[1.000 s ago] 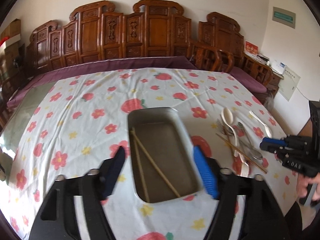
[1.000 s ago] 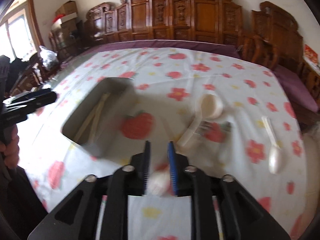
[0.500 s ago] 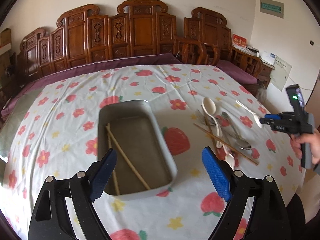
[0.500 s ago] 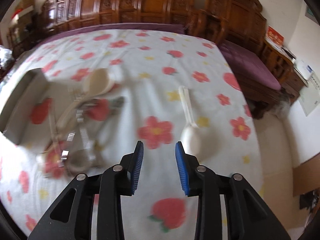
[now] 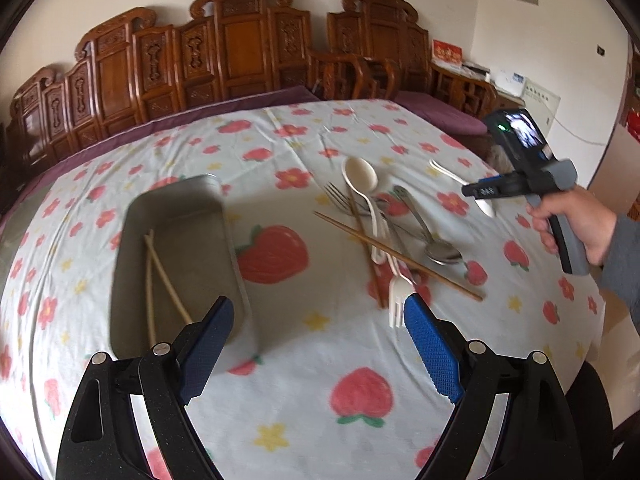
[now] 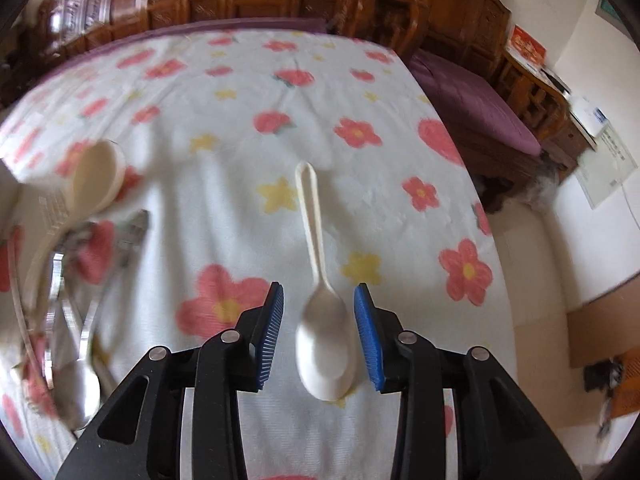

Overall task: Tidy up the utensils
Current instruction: 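Close the right tool on the white plastic spoon's bowl, then hold the white spoon in the right tool while the left tool grasps a chopstick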

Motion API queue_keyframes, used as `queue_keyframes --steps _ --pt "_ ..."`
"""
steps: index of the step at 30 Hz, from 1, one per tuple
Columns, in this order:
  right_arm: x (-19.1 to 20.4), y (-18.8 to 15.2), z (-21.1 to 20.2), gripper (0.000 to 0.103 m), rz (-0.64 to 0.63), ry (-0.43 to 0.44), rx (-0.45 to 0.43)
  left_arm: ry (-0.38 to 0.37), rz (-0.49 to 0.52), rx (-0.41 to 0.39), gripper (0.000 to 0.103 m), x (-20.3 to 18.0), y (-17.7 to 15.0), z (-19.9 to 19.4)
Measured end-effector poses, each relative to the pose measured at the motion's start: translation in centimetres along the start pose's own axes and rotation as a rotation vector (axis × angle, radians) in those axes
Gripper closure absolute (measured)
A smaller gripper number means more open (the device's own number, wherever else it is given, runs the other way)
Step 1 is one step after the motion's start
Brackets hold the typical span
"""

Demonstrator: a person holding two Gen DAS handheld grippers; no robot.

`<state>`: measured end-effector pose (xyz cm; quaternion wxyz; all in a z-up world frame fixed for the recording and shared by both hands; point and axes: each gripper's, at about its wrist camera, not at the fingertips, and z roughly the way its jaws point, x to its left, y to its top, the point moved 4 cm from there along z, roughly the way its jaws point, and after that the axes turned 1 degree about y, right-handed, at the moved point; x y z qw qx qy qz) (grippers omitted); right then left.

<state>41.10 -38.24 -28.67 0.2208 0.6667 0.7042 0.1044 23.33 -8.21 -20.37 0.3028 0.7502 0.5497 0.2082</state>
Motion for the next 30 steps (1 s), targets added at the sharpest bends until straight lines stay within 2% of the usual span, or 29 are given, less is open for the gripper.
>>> queue_keyframes --steps 4,5,6,8,15,22,28,30 --pt "-0.4 -0.4 0.2 0.064 -0.005 -0.017 0.006 -0.017 0.018 0.031 0.02 -1.8 -0.4 0.5" --pt "-0.6 -0.6 0.1 0.066 0.0 -0.021 0.016 -0.021 0.021 0.036 0.02 -2.0 -0.5 0.6" --pt "-0.9 -0.8 0.0 0.072 0.011 -0.017 0.028 -0.027 0.027 0.042 0.02 -2.5 -0.5 0.6" --pt "-1.4 -1.3 -0.1 0.072 0.016 -0.009 0.036 -0.025 0.043 0.048 0.02 -3.4 -0.6 0.6" --pt "-3.5 -3.6 -2.0 0.073 0.127 0.124 0.025 -0.019 0.052 0.069 0.02 -5.2 -0.3 1.2" --pt "-2.7 -6.5 -5.3 0.073 0.15 0.238 -0.017 0.004 0.038 0.1 0.02 -5.9 0.7 3.4" --pt "-1.5 -8.4 -6.8 0.073 0.132 0.285 -0.04 0.035 0.028 0.135 0.02 -6.0 1.8 5.9" --pt "-1.1 -8.6 -6.8 0.073 0.111 0.282 -0.035 0.029 0.009 0.154 0.026 -6.1 2.2 6.8"
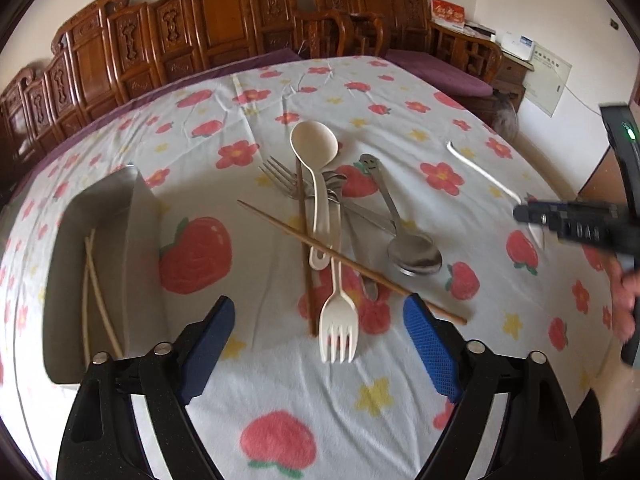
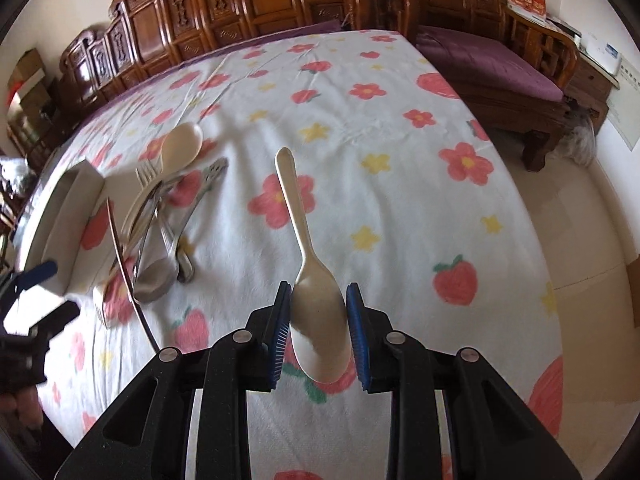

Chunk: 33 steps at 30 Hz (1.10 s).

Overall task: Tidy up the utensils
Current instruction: 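Hold the white spoon in the right tool while the left tool grasps a chopstick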

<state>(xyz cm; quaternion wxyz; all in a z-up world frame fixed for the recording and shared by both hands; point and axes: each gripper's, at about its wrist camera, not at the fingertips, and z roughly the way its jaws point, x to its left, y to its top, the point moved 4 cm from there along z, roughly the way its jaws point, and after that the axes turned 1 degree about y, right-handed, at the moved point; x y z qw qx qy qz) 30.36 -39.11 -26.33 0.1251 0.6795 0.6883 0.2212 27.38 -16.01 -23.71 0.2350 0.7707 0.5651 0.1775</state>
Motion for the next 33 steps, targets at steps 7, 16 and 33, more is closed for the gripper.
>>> queue_keyframes --steps 7,16,33 --pt "-0.9 0.0 0.1 0.073 0.037 0.037 -0.001 -0.041 -0.08 0.051 0.049 -1.3 1.8 2.1" --pt "-1.1 0.2 0.2 0.073 0.049 0.059 -0.01 -0.018 -0.173 0.168 0.081 -1.2 2.7 5.2" --pt "-0.3 0.1 0.1 0.073 0.045 0.077 -0.01 0.028 -0.203 0.194 0.096 -0.8 3.1 5.3"
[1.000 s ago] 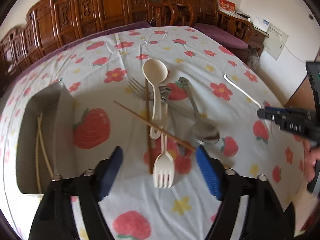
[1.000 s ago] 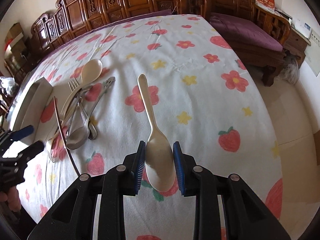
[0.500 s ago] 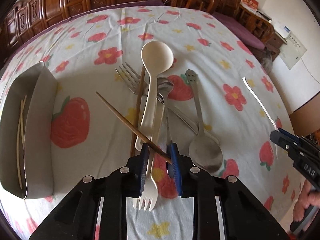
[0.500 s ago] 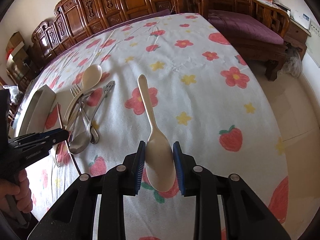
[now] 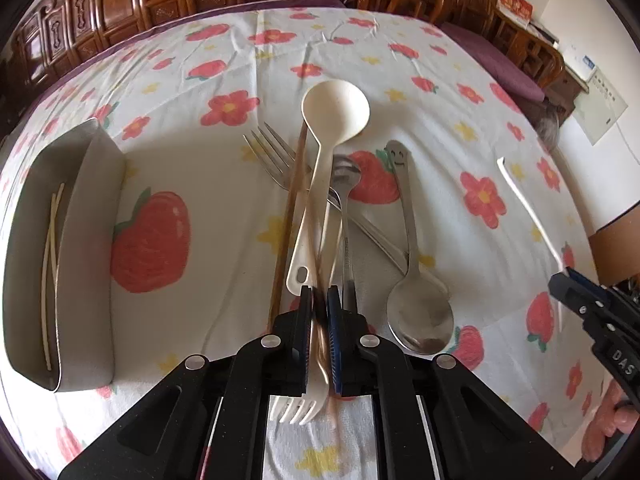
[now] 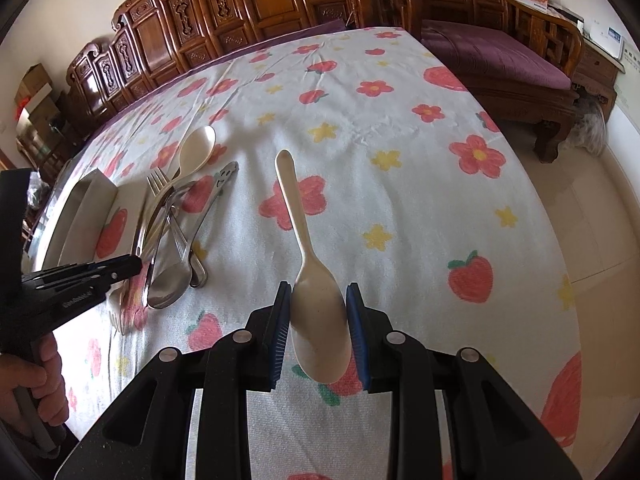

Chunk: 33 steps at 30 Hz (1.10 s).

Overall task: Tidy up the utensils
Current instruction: 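Hold the white spoon in the right tool while the left tool grasps a chopstick, then carry the chopstick in the left tool over the tray and release it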

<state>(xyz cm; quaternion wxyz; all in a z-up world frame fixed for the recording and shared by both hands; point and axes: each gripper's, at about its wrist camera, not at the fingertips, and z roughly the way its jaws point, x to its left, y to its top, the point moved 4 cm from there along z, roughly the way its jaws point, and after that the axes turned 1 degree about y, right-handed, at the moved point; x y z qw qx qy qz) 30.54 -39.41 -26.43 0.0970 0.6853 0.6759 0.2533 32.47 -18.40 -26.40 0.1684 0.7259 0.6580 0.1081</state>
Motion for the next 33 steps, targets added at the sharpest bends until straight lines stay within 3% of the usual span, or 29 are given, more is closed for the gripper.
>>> queue_keyframes --steps 17,33 --pt "1.7 0.4 -0.9 0.073 -0.022 0.037 -0.024 -0.002 0.044 -0.118 0.098 1.2 1.1 -5.1" --pt "8.4 0.2 -2.7 0.073 -0.106 0.144 -0.055 0.051 0.061 -0.206 0.098 6.0 1.7 -9.8"
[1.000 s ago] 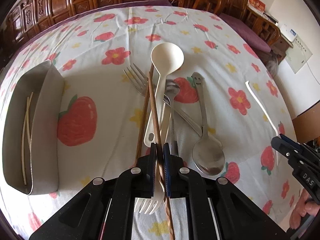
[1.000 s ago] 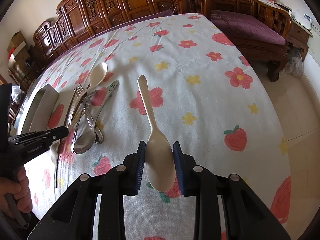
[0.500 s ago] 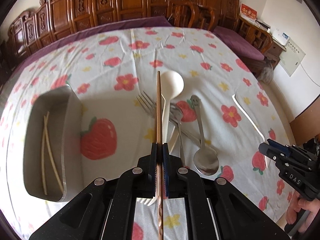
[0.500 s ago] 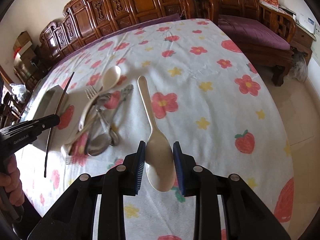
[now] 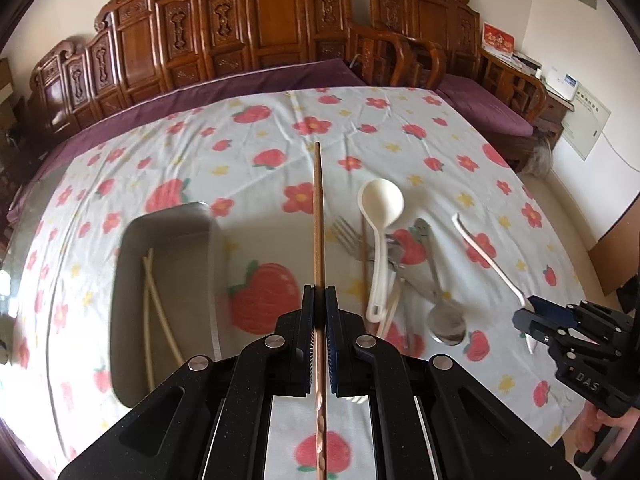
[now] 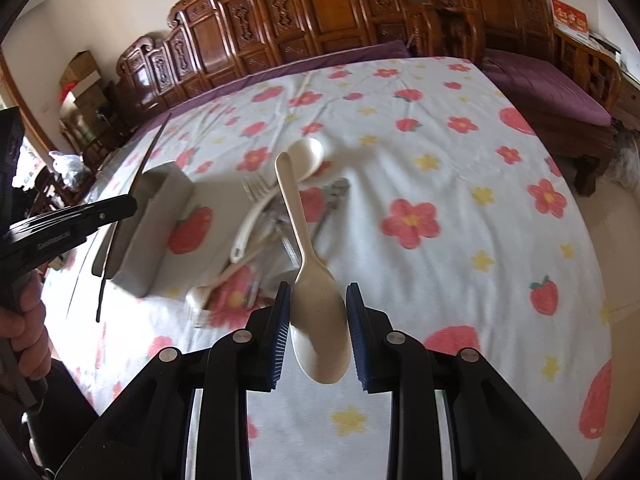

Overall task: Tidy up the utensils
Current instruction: 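Carry the chopstick in the left tool over the tray and release it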

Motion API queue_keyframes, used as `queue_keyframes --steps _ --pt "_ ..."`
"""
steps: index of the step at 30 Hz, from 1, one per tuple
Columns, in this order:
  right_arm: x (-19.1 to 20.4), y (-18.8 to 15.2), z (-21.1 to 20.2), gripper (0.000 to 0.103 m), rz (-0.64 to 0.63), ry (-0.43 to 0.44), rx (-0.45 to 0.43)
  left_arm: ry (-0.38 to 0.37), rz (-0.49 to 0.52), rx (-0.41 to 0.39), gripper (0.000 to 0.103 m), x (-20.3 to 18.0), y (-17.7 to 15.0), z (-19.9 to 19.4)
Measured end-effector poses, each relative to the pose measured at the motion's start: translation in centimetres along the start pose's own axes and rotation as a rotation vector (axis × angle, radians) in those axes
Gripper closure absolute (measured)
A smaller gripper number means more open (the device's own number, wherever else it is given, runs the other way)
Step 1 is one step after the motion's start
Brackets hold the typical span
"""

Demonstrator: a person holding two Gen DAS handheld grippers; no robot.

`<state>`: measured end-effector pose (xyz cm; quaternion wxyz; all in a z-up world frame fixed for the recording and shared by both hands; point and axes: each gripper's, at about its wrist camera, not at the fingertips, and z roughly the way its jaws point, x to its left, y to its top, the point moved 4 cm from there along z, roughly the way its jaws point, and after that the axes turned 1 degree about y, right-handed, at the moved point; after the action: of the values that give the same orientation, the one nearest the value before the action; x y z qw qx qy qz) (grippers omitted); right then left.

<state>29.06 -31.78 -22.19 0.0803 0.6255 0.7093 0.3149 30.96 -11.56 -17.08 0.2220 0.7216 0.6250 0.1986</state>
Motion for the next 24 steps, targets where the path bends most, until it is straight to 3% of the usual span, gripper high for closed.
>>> queue_keyframes --steps 12,24 --pt "5.3 0.3 -0.9 0.073 -0.054 0.08 -0.022 0.041 -0.043 -0.01 0.098 5.6 0.1 -0.5" --pt "10.5 1.2 1.6 0.073 -0.047 0.151 -0.017 0.058 -0.112 -0.024 0.098 11.5 1.2 0.3"
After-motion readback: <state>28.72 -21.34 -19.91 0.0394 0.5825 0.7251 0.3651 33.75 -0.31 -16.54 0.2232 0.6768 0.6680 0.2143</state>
